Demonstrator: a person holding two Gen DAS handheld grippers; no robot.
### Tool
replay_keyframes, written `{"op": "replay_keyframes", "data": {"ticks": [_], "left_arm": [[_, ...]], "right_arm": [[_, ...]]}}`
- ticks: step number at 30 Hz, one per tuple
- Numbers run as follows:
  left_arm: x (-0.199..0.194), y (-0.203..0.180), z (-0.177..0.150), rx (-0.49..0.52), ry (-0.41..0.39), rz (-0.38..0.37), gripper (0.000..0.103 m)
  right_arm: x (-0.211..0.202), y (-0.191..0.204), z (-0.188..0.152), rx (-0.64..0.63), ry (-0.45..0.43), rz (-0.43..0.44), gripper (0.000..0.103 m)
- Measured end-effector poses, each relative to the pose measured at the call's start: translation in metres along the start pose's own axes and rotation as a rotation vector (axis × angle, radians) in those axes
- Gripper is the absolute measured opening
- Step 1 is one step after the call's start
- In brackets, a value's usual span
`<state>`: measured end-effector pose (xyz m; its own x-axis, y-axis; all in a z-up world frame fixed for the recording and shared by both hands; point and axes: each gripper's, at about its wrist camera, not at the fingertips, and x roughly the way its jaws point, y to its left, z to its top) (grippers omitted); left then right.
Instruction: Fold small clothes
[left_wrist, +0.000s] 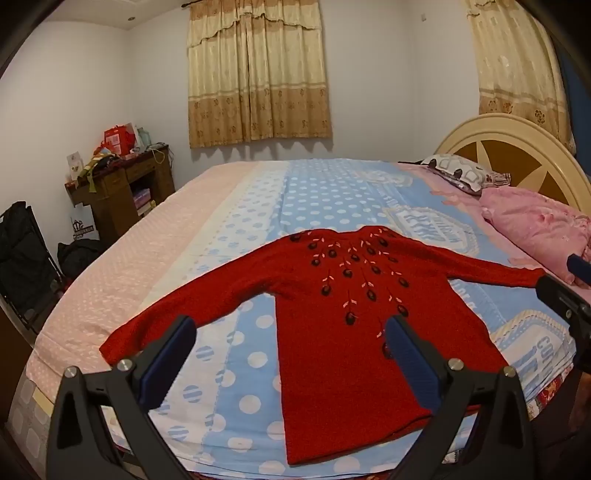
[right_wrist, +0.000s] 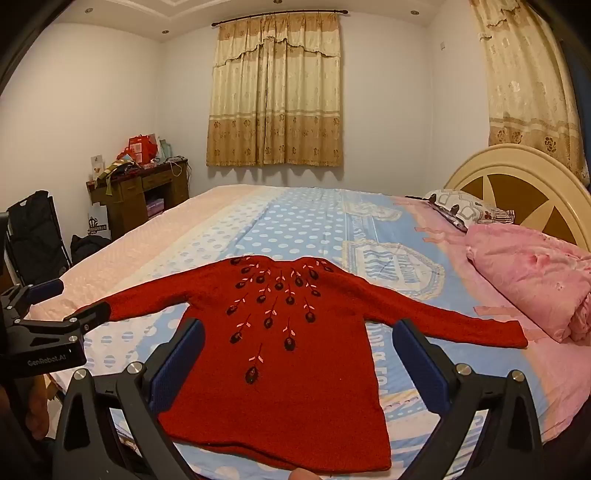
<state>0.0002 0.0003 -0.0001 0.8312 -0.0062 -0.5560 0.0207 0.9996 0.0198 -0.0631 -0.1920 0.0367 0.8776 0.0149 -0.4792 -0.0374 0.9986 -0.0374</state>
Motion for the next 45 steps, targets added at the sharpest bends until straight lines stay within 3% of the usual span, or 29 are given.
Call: {"op": "replay_keyframes", "data": {"ticks": [45], "left_arm": [[0.005, 0.000, -0.004, 0.018, 0.006, 0.014, 0.103]], "right_arm": [[0.012, 0.001, -0.009, -0.006, 0.028, -0.027, 0.102]]}}
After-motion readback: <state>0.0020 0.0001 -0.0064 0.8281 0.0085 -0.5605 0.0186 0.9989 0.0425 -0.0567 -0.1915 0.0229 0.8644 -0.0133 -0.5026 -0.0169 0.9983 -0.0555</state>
